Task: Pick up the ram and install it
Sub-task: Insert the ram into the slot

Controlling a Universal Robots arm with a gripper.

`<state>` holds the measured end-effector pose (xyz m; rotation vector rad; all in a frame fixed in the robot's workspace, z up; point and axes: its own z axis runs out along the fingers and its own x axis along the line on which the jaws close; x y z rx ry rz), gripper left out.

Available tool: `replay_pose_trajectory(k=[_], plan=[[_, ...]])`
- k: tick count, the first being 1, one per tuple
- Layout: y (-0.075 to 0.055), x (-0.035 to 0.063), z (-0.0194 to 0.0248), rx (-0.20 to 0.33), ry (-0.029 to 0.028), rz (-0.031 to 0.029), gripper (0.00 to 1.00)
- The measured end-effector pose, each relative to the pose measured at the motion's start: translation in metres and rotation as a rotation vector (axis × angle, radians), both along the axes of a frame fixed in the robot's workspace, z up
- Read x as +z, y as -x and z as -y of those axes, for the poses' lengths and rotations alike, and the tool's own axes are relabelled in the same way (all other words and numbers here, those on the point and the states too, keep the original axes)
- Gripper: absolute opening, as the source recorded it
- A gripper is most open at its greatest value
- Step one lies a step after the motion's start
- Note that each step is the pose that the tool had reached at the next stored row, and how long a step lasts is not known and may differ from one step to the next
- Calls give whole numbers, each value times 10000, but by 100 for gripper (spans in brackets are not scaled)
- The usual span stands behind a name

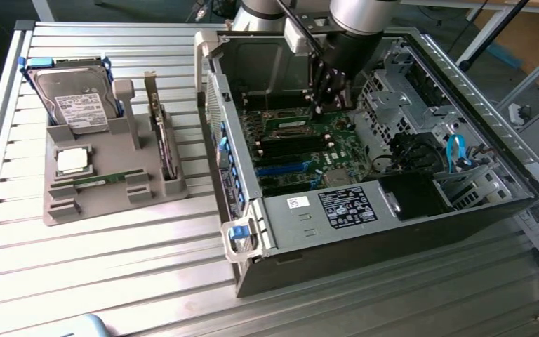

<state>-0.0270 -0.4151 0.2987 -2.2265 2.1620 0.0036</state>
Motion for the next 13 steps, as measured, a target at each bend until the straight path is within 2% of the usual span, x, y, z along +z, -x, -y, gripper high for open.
replay_pose_trajectory(k=[13], plan=[[0,-161,0,0,8,0,12]])
